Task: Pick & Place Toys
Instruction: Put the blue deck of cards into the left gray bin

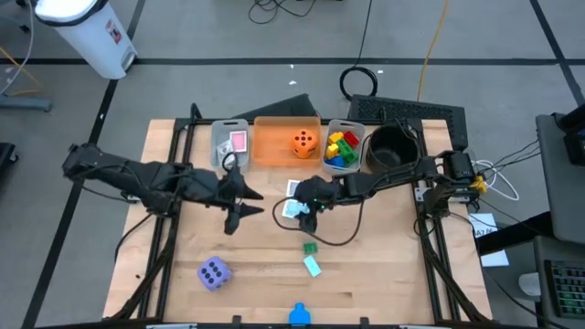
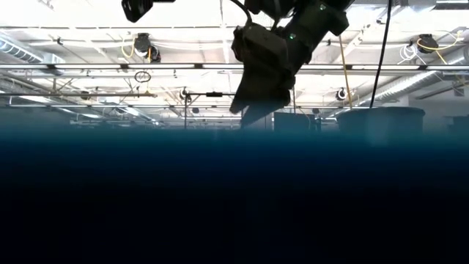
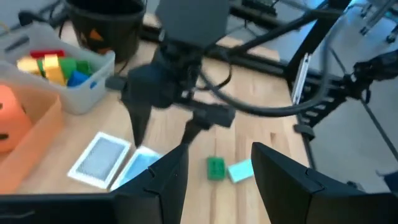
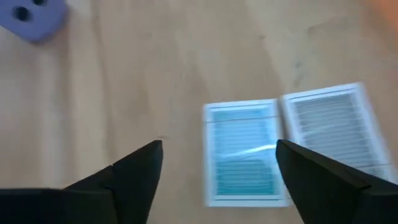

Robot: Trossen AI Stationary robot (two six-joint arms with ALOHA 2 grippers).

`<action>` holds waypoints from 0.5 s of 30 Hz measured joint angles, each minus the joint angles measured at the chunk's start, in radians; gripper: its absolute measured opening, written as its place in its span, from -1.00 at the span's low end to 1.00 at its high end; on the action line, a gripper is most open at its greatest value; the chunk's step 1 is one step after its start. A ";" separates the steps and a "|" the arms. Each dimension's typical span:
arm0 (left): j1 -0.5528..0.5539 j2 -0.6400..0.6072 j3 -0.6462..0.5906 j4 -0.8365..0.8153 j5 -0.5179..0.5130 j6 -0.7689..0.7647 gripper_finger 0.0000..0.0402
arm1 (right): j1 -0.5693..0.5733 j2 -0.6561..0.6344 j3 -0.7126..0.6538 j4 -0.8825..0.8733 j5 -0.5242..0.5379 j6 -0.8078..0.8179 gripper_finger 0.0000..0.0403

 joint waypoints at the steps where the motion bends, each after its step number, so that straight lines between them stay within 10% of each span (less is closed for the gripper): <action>1: 0.016 0.000 0.000 -0.015 0.025 0.003 -0.09 | 0.003 0.000 0.000 -0.005 0.030 -0.021 0.53; 15: 0.158 0.002 0.000 -0.064 0.248 0.028 -0.09 | 0.014 0.106 0.000 0.022 0.083 -0.059 0.78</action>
